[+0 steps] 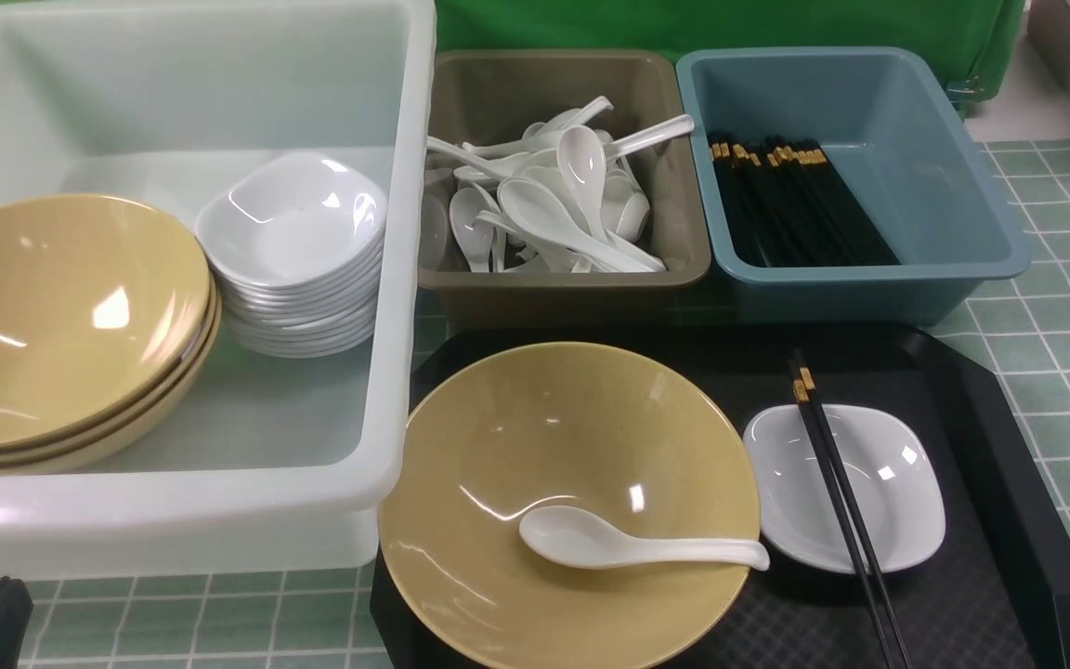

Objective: On blue table put chopsticks spoon bowls plates into blue grey white boxes.
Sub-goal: 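Move the grippers toward the tableware on the black tray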

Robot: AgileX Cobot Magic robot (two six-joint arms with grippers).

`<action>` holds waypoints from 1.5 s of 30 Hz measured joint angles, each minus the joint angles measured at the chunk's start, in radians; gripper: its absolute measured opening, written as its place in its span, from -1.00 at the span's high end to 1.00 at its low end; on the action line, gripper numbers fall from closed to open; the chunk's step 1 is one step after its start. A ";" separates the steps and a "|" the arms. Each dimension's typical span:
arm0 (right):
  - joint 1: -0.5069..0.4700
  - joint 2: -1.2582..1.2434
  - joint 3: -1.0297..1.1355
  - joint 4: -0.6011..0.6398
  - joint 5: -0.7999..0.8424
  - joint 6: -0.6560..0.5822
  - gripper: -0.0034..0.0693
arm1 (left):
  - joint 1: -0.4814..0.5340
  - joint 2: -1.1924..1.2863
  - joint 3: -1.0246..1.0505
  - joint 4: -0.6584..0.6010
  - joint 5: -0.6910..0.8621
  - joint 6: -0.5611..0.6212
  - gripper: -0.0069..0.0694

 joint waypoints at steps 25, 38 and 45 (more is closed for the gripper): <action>0.000 0.000 0.000 0.000 0.000 0.007 0.25 | 0.000 0.000 0.000 0.000 0.000 0.000 0.81; 0.000 0.000 0.000 -0.001 -0.103 0.138 0.25 | 0.000 0.000 0.000 -0.343 -0.030 -0.191 0.81; 0.000 0.000 0.000 -0.001 -0.135 0.461 0.25 | 0.000 0.000 0.000 -0.829 -0.082 -0.390 0.81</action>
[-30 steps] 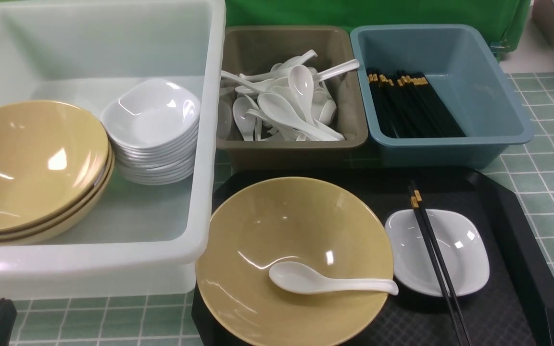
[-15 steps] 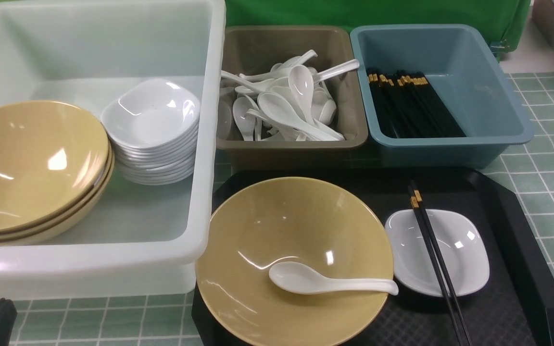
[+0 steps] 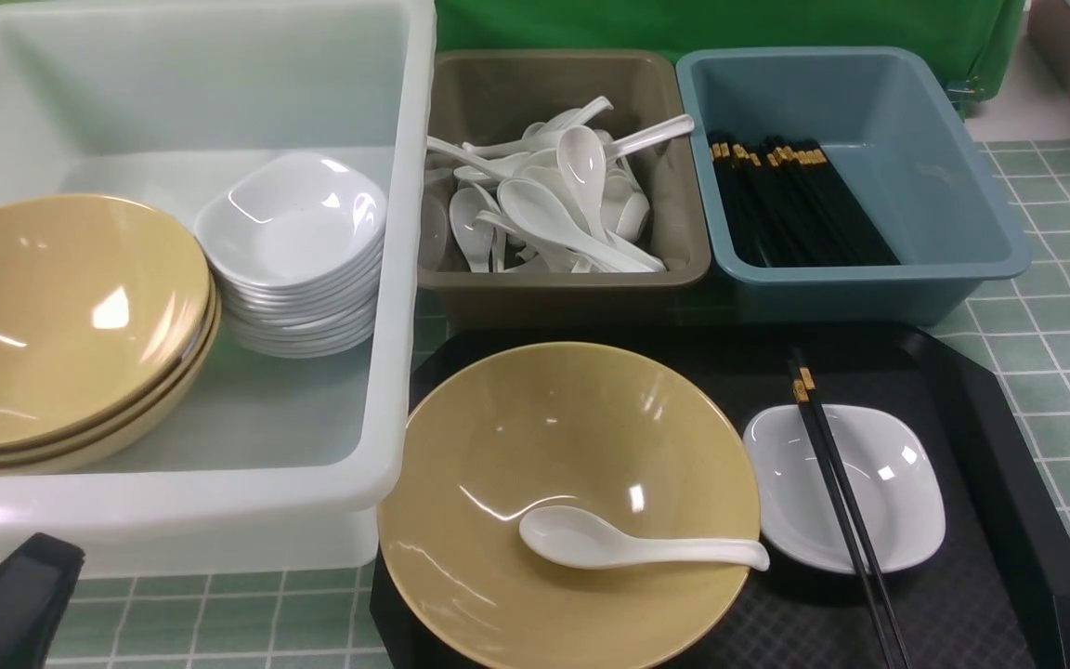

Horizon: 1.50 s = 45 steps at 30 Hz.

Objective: On blue table put chopsticks spoon bowls plates into blue grey white boxes.
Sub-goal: 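Move the grippers toward the tableware on the black tray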

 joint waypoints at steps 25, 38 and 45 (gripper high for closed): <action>0.013 0.000 0.001 0.160 0.013 0.344 0.25 | 0.000 0.122 -0.371 0.134 0.280 0.714 0.81; 0.199 0.426 -0.587 0.159 0.614 -0.372 0.81 | -0.018 0.659 -0.842 0.653 0.818 0.577 0.81; 0.206 0.803 -0.851 0.155 0.911 -0.590 0.81 | -0.249 0.882 -0.983 0.710 0.906 0.578 0.81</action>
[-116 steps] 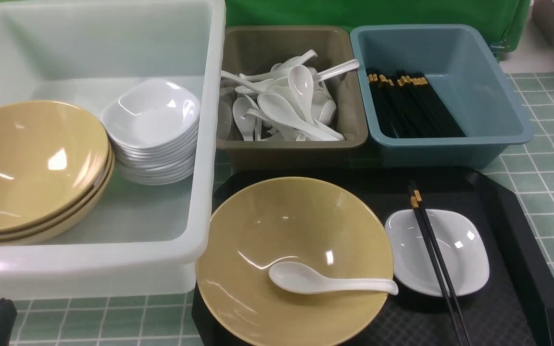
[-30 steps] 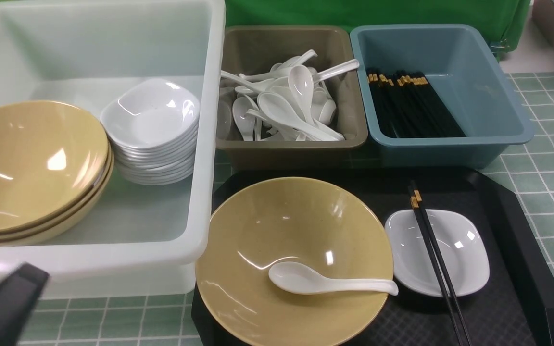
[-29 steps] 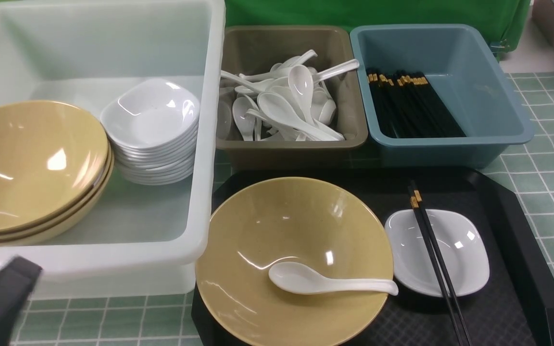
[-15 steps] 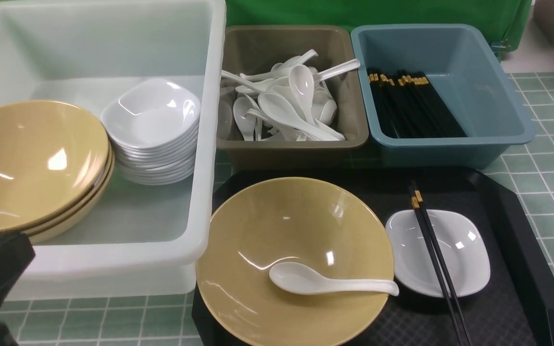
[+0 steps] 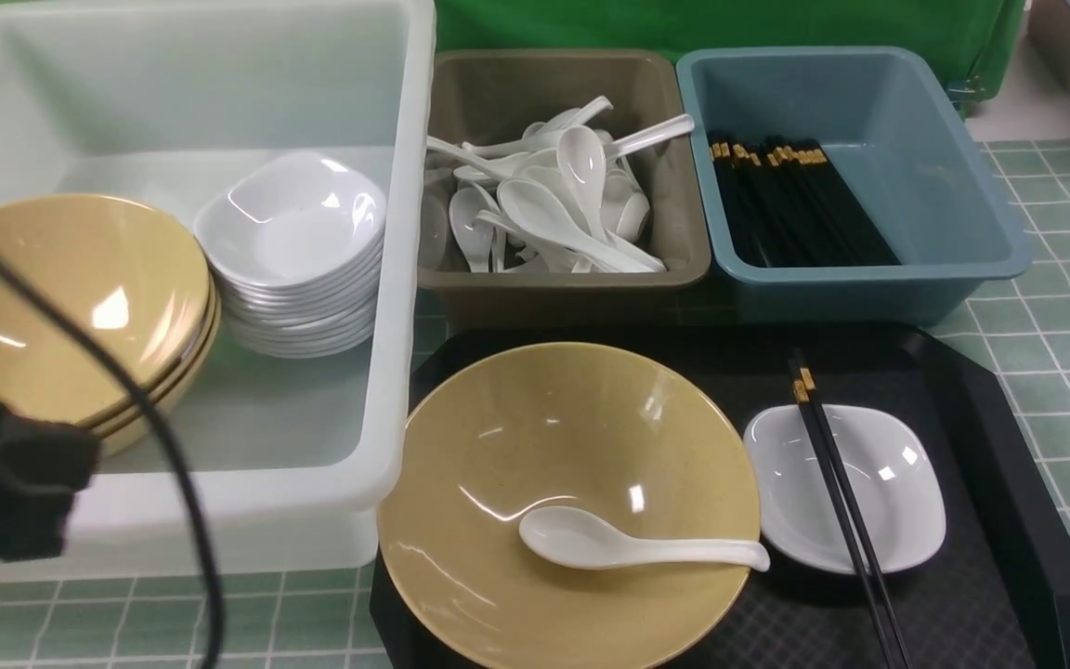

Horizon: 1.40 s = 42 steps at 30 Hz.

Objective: On blue table put chopsticks spoon bowls plates into blue grey white boxes.
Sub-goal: 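Move the grippers toward the tableware on the black tray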

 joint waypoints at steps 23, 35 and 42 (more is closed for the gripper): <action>0.160 0.715 -0.251 -0.002 -0.087 0.060 0.29 | -0.452 0.476 -0.243 0.103 -0.042 0.007 0.81; 0.161 0.915 -0.292 -0.055 -0.211 0.218 -0.47 | -0.452 0.478 -0.243 0.145 -0.056 0.011 0.81; 0.161 0.964 -0.292 -0.056 -0.219 0.240 -0.34 | -0.452 0.478 -0.243 0.156 -0.079 0.007 0.81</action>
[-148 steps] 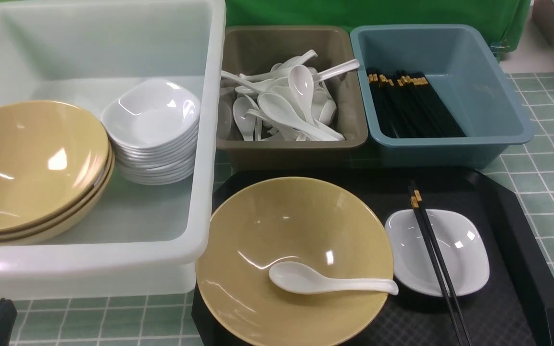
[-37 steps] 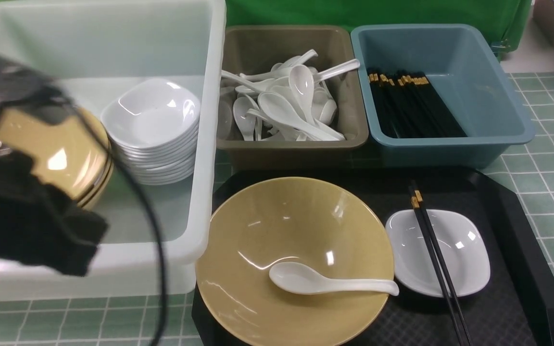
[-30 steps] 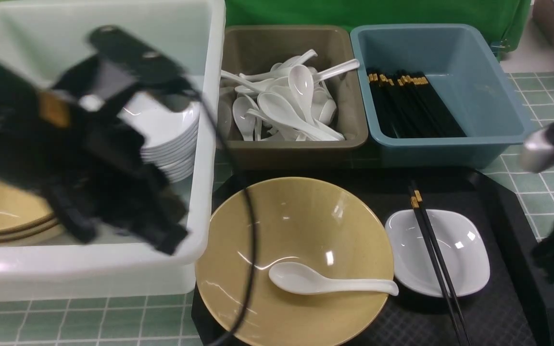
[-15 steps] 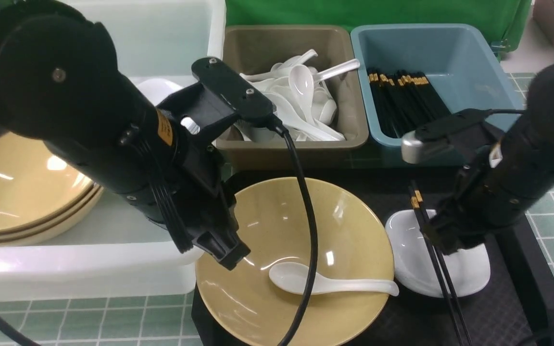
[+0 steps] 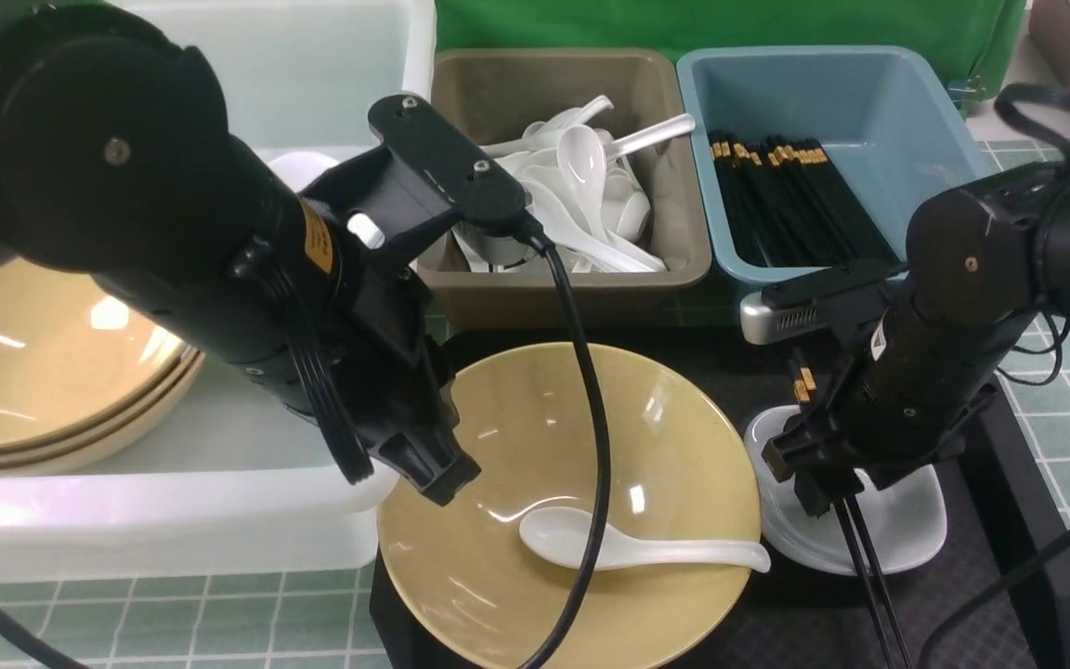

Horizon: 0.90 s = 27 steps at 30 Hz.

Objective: On blue table put chopsticks spoon bowls plates into blue grey white boxes.

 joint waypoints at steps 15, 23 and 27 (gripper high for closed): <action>0.000 -0.010 -0.003 0.000 0.013 0.007 0.46 | 0.000 0.000 0.000 0.004 -0.005 0.004 0.81; -0.009 -0.143 -0.116 0.000 0.034 -0.047 0.46 | 0.000 0.007 0.000 0.005 -0.160 -0.014 0.81; -0.051 -0.151 -0.258 0.001 -0.004 -0.085 0.46 | 0.000 0.054 -0.001 0.005 -0.345 -0.062 0.81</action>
